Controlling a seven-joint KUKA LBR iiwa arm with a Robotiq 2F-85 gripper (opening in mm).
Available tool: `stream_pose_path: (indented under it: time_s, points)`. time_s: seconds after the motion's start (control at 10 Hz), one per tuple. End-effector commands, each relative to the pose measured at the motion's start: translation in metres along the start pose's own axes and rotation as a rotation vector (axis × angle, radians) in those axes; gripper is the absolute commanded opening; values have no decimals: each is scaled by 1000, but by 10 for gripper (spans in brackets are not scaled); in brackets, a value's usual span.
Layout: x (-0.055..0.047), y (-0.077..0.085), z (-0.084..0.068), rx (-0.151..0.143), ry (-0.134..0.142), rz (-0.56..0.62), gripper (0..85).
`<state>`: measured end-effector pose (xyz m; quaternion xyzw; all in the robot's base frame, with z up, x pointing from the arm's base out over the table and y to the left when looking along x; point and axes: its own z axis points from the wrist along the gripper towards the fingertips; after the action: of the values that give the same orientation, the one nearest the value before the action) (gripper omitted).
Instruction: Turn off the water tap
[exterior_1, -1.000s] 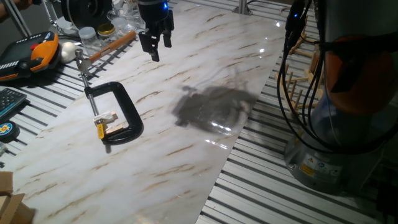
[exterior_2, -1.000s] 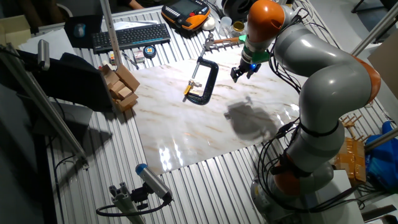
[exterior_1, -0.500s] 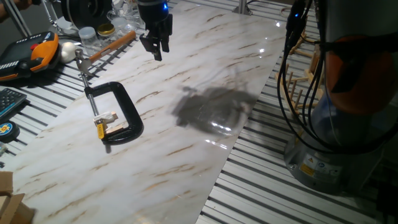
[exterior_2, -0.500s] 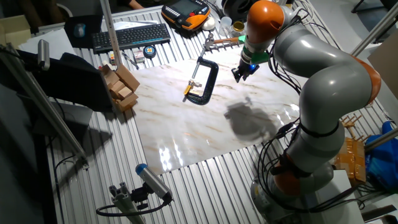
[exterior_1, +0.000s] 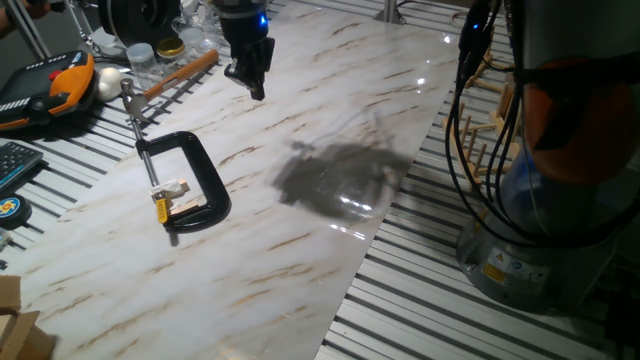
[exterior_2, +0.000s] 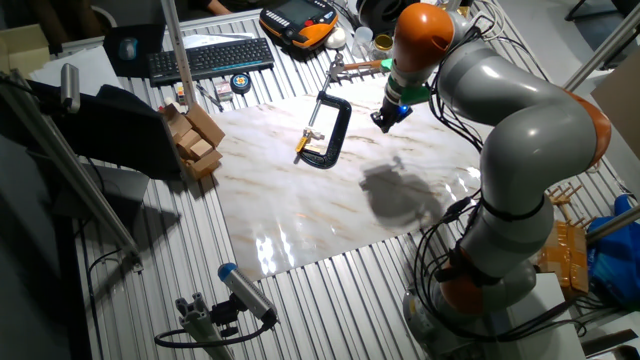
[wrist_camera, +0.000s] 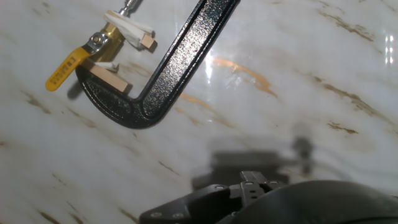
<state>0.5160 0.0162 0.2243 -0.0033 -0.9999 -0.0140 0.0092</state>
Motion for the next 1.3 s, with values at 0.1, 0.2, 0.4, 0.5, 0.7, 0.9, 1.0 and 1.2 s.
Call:
stream_pose_path:
  time_s: [0.1,0.2,0.4,0.5,0.7,0.9,1.0,1.2]
  points:
    - [-1,5,5,-4,-2,17,0]
    - [-1,9,8,-6,-2,29,0]
    - [2,17,13,-1,-3,62,0]
    - [2,22,16,2,-3,77,0]
    - [2,29,18,-1,1,100,0]
    - [6,36,19,4,6,126,0]
    - [8,42,24,11,-3,146,0]
    - [12,49,31,15,-9,168,0]
